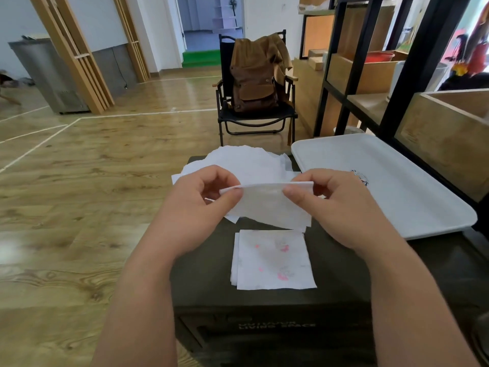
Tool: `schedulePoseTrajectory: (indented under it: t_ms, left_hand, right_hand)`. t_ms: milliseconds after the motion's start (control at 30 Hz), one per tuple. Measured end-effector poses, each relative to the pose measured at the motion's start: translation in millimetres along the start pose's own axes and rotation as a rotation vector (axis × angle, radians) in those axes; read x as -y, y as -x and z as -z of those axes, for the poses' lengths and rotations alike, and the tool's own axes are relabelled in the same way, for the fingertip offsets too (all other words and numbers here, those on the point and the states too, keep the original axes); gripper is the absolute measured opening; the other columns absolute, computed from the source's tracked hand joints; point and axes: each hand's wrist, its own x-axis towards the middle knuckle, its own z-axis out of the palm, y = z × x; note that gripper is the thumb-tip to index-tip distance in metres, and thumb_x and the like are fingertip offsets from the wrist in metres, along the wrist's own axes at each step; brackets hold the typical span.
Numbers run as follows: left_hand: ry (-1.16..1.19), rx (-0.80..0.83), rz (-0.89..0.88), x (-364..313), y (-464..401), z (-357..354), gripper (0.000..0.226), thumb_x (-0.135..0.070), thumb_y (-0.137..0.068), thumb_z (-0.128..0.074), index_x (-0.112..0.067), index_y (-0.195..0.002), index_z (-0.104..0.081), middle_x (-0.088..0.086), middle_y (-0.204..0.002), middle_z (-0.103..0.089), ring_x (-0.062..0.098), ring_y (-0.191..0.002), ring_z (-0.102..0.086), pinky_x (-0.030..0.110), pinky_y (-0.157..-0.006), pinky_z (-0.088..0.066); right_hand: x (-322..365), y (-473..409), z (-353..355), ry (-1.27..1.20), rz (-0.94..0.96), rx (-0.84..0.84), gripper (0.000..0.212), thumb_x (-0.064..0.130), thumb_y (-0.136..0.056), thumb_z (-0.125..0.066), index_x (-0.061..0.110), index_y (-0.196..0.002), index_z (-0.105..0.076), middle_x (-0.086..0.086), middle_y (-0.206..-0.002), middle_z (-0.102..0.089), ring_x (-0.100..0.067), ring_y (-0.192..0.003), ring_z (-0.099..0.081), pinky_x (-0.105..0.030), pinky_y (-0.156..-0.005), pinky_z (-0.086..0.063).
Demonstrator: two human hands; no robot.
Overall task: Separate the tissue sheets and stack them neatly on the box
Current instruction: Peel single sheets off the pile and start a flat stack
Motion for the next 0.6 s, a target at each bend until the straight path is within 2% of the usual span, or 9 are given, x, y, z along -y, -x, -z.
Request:
schedulePoseTrajectory:
  t_ms: [67, 167, 233, 367, 433, 500, 600]
  left_hand:
    - [0.043, 0.064, -0.026, -2.4, 1.8, 2.4, 0.007, -0.03, -0.09, -0.069, -0.036, -0.087, -0.069, -0.008, -0.082, -0.069, 0.011, -0.07, -0.057, 0.019, -0.066, -0.047]
    - [-0.041, 0.107, 0.014, 2.8, -0.2, 0.7, 0.012, -0.029, -0.089, -0.068, -0.041, -0.088, -0.069, -0.013, -0.072, -0.063, 0.006, -0.062, -0.052, 0.016, -0.06, -0.044]
    - [-0.152, 0.176, 0.103, 9.3, -1.2, -2.7, 0.014, -0.03, -0.089, -0.067, -0.045, -0.089, -0.067, -0.016, -0.069, -0.061, 0.003, -0.06, -0.052, 0.019, -0.061, -0.043]
    - [-0.381, 0.33, 0.269, 18.9, -2.8, -13.5, 0.012, -0.031, -0.091, -0.065, -0.042, -0.093, -0.063, -0.014, -0.079, -0.066, 0.0, -0.069, -0.06, 0.019, -0.064, -0.041]
    - [-0.433, 0.355, 0.311, 20.8, -3.3, -17.5, 0.011, -0.03, -0.092, -0.065, -0.04, -0.095, -0.062, -0.013, -0.082, -0.065, 0.001, -0.073, -0.061, 0.019, -0.063, -0.041]
    - [-0.483, 0.318, 0.311, 22.4, -4.0, -19.2, 0.009, -0.031, -0.091, -0.065, -0.04, -0.092, -0.061, -0.015, -0.08, -0.065, -0.001, -0.069, -0.059, 0.017, -0.058, -0.039]
    - [-0.509, 0.04, 0.188, 22.9, -8.4, -24.1, 0.008, -0.032, -0.09, -0.064, -0.037, -0.085, -0.061, -0.015, -0.074, -0.063, -0.006, -0.065, -0.057, 0.014, -0.052, -0.035]
  right_hand:
    - [2.7, 4.2, 10.7, -0.032, -0.043, 0.089, 0.015, 0.051, -0.084, -0.061, 0.04, -0.076, -0.069, 0.028, -0.078, -0.065, 0.014, -0.08, -0.056, -0.002, -0.055, -0.042]
    - [-3.8, 5.2, 12.8, 0.016, -0.216, 0.169, 0.026, 0.051, -0.088, -0.06, 0.031, -0.08, -0.074, 0.016, -0.079, -0.07, -0.001, -0.076, -0.064, -0.017, -0.06, -0.044]
    - [-10.8, 3.7, 7.7, 0.099, -0.348, 0.225, 0.03, 0.048, -0.089, -0.061, 0.022, -0.083, -0.074, 0.006, -0.076, -0.071, -0.01, -0.075, -0.066, -0.021, -0.062, -0.043]
    - [-19.7, 1.8, -5.2, 0.3, -0.495, 0.368, 0.018, 0.039, -0.093, -0.06, 0.025, -0.085, -0.068, 0.001, -0.075, -0.07, -0.009, -0.074, -0.066, -0.02, -0.057, -0.04]
    - [-22.7, 0.9, -8.3, 0.373, -0.506, 0.392, 0.021, 0.038, -0.092, -0.061, 0.019, -0.091, -0.069, -0.003, -0.082, -0.071, -0.012, -0.079, -0.066, -0.02, -0.06, -0.043]
    - [-25.5, 0.2, -10.0, 0.391, -0.494, 0.377, 0.022, 0.04, -0.091, -0.062, 0.02, -0.092, -0.069, 0.002, -0.088, -0.069, -0.011, -0.081, -0.064, -0.02, -0.065, -0.045]
    - [-26.4, -0.5, -10.5, 0.376, -0.47, 0.244, 0.015, 0.045, -0.089, -0.062, 0.03, -0.085, -0.062, 0.014, -0.083, -0.06, -0.003, -0.075, -0.055, -0.018, -0.06, -0.039]
